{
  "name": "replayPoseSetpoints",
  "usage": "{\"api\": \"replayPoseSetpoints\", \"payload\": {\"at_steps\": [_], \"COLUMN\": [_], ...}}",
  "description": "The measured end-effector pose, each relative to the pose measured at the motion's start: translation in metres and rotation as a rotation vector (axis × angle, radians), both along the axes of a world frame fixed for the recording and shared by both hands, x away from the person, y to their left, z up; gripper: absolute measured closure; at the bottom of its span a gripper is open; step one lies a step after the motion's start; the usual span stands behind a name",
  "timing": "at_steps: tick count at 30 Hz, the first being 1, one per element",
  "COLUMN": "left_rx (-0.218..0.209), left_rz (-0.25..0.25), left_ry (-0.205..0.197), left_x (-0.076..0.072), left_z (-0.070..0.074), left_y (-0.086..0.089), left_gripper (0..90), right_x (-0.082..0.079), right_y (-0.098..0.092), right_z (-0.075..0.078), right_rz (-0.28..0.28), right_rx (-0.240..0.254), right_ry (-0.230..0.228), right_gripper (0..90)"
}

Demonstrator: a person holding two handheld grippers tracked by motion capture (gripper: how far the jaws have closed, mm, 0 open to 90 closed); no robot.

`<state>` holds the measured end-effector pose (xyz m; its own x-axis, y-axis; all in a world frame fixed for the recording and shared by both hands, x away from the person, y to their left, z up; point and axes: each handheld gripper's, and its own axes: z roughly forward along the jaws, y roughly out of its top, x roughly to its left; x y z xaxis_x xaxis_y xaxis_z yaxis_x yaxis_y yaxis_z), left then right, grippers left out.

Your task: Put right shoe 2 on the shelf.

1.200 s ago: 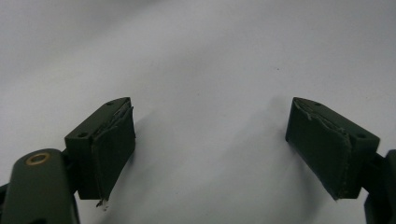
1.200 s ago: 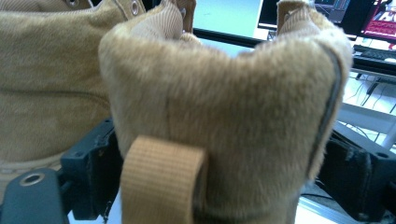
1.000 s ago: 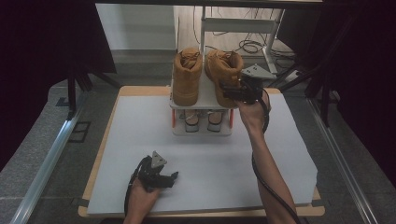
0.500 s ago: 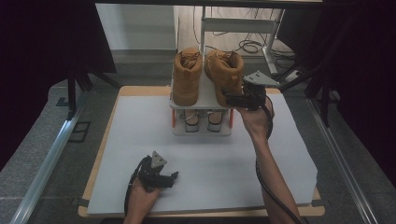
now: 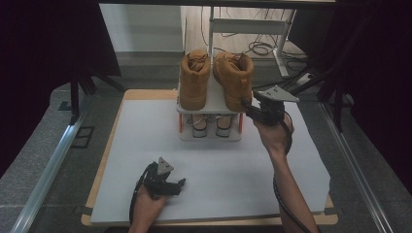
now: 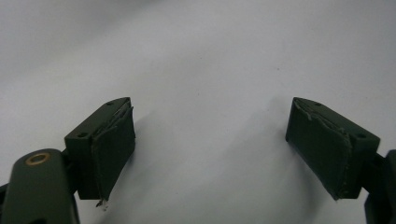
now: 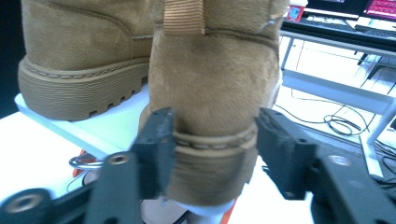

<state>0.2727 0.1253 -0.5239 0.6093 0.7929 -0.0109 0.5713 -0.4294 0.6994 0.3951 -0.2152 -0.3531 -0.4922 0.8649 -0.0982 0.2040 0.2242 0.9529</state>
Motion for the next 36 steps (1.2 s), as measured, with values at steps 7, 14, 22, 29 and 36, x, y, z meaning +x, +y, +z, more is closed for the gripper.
{"api": "replayPoseSetpoints", "payload": {"at_steps": [7, 14, 22, 29, 36], "left_rx": [0.002, 0.002, 0.001, -0.001, 0.001], "left_rz": [-0.001, 0.000, 0.002, 0.002, 0.001], "left_ry": [-0.002, 0.002, 0.002, 0.003, 0.003], "left_x": [0.000, 0.000, 0.000, 0.000, 0.000], "left_z": [0.000, 0.000, 0.000, 0.000, 0.000], "left_y": [0.000, 0.000, 0.000, 0.000, 0.000], "left_gripper": [15.8, 15.8, 15.8, 15.8, 15.8], "right_x": [-0.008, -0.005, 0.001, 0.002, 0.004], "right_y": [-0.011, -0.017, -0.017, -0.014, 0.001], "right_z": [-0.006, -0.020, -0.030, -0.030, -0.032], "right_rz": [-0.021, -0.022, -0.018, 0.001, 0.027], "right_rx": [-0.034, -0.039, -0.016, -0.003, -0.005], "right_ry": [-0.015, 0.032, 0.053, 0.056, 0.056], "right_gripper": [85.2, 89.8, 89.7, 89.8, 89.7]}}
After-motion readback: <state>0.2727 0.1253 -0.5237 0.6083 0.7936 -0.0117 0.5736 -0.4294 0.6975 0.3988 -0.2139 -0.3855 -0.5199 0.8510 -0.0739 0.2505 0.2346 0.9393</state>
